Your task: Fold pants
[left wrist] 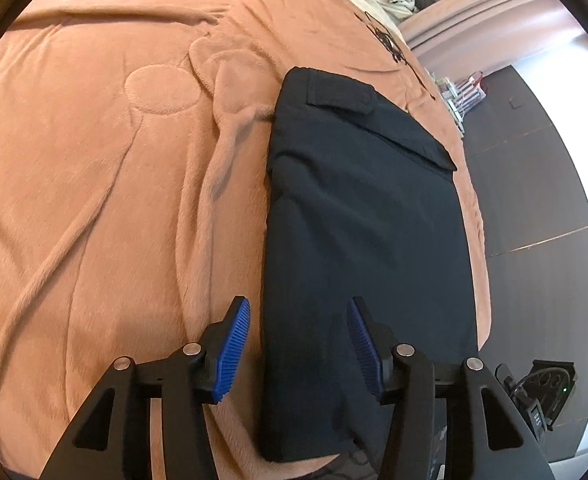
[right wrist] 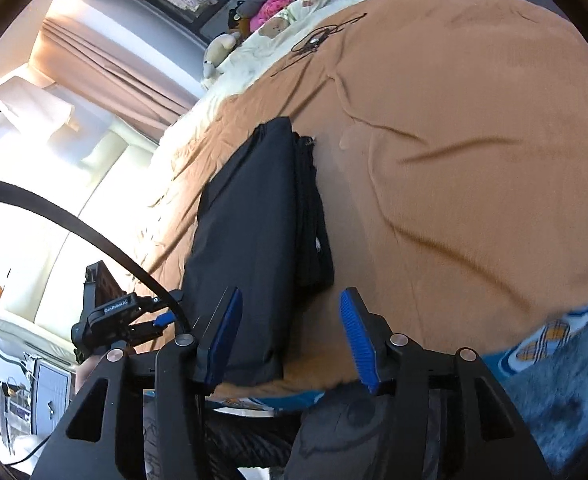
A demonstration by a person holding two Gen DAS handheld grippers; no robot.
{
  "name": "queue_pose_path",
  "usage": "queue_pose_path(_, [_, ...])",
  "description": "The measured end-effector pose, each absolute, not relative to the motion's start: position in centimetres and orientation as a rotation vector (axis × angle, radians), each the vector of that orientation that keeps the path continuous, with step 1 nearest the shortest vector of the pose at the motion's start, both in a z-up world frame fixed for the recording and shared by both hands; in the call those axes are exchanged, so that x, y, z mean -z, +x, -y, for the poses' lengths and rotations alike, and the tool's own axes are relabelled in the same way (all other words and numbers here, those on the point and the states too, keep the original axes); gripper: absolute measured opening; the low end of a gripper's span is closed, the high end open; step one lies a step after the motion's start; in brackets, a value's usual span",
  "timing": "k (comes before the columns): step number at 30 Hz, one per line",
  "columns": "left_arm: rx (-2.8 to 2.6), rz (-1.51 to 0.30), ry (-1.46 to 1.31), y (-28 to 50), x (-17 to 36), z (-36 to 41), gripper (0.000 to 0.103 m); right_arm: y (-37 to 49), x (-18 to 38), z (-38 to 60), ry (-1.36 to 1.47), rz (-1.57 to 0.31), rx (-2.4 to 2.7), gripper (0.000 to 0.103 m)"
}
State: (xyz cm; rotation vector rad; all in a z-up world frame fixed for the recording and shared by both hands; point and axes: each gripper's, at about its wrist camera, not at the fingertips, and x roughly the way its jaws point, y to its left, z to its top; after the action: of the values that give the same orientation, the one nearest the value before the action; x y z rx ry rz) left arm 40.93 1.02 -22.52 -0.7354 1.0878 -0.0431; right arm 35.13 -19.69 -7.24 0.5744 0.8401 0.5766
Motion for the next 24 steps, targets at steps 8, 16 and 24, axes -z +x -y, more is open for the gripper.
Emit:
queue_pose_path(8, [0.062, -1.081, -0.731, 43.1, 22.5, -1.0, 0.053, 39.9, 8.4, 19.0, 0.572, -0.917, -0.674, 0.050])
queue_pose_path(16, [0.058, -1.067, -0.746, 44.8, 22.6, -1.9, 0.053, 45.4, 9.2, 17.7, 0.567, -1.013, -0.745, 0.057])
queue_pose_path(24, [0.041, -1.052, -0.771, 47.6, 22.9, -2.6, 0.053, 49.8, 9.9, 16.3, 0.559, -1.055, -0.784, 0.060])
